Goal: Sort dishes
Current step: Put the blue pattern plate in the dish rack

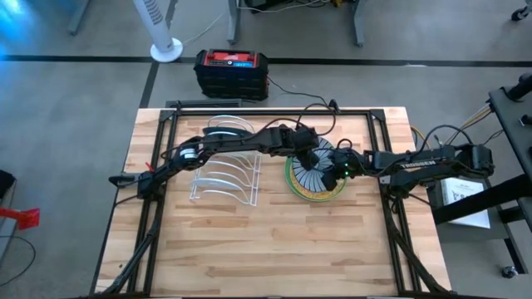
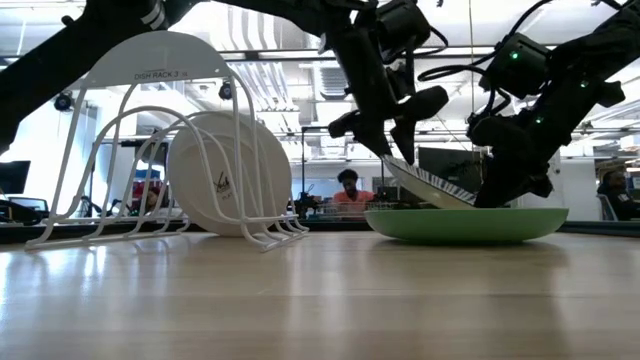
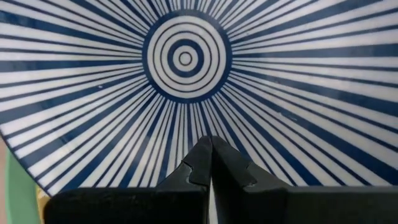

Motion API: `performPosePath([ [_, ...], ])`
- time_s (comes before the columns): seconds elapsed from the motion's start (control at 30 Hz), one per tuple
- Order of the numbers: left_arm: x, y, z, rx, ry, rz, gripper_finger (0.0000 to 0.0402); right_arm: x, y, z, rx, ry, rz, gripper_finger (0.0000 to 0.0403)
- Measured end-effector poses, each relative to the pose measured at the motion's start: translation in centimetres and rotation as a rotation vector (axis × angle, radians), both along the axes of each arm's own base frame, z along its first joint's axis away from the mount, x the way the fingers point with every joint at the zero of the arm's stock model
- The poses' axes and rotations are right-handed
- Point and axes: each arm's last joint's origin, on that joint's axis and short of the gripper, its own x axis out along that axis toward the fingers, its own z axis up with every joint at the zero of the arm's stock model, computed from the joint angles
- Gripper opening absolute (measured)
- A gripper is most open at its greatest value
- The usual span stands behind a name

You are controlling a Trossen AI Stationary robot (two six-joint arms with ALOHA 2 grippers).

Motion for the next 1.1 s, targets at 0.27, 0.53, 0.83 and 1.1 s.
performPosePath([
  [0.27, -0.2, 0.0, -1.0, -0.009, 0.039, -0.003, 0.0153, 0.0, -0.1, -0.2, -0.022, -0.017, -0.009, 0.0002],
  [0.53, -0.3, 0.0, -1.1, 0.015, 0.06, -0.039, 0.0149, -0.2, 0.0, -0.5, -0.03, -0.025, -0.014, 0.0002],
  [0.83, -0.4, 0.3, -1.1, 0.059, 0.077, -0.015, 0.0025, -0.3, 0.0, -0.7, -0.038, -0.045, -0.02, 0.0002],
  [1.1, -0.5, 0.6, -0.9, 0.069, 0.072, 0.002, 0.0011, -0.3, 0.0, -0.6, -0.047, -0.048, -0.01, 0.0002],
])
